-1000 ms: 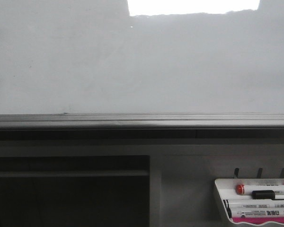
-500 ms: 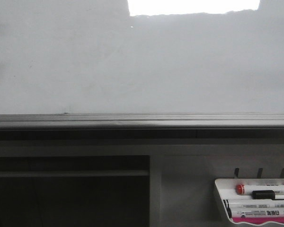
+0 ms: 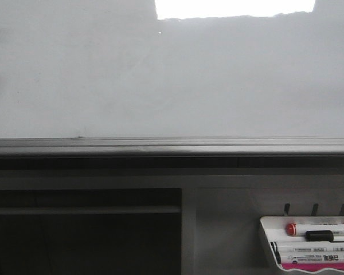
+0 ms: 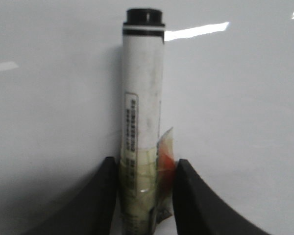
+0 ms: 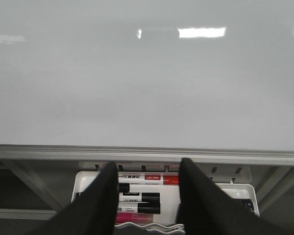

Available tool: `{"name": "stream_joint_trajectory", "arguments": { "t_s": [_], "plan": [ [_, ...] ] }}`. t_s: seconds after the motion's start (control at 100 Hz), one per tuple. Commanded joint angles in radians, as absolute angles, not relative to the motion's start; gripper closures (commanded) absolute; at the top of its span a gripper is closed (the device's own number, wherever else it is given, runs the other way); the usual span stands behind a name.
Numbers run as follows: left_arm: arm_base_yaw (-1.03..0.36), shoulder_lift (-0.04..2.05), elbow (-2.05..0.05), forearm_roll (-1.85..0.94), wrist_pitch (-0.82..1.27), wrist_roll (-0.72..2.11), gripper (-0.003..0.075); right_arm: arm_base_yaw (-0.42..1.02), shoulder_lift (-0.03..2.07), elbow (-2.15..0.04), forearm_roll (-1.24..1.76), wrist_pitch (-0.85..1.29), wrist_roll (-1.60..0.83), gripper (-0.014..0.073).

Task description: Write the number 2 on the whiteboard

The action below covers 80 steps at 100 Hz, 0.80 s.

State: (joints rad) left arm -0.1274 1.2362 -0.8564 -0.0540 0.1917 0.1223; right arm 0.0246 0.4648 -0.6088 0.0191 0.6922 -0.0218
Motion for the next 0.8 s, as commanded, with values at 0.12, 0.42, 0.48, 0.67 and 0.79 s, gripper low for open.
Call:
{"name": "stream_joint_trajectory", "arguments": {
  "t_s": [0.12, 0.42, 0.48, 0.67, 0.79],
  "plan": [
    [-0.144, 1.156, -0.897, -0.058, 0.247, 0.129, 0.0661, 0.020, 0.483, -0.646, 0.045, 0.613, -0.033, 0.0337],
    [-0.297, 1.062, -0.980, -0.061, 0.575, 0.303, 0.0680, 0.023, 0.547, -0.693, 0.295, 0.674, -0.258, 0.0337],
    [-0.354, 1.061, -1.003, -0.063, 0.637, 0.344, 0.0680, 0.024, 0.598, -0.729, 0.395, 0.729, -0.363, 0.0337],
    [-0.580, 1.061, -1.034, -0.105, 0.758, 0.461, 0.0680, 0.024, 0.779, -0.841, 0.725, 0.966, -0.726, 0.0337],
    [-0.722, 1.063, -1.034, -0.152, 0.766, 0.502, 0.0680, 0.024, 0.883, -0.902, 0.869, 1.130, -0.929, 0.0337]
  ]
}}
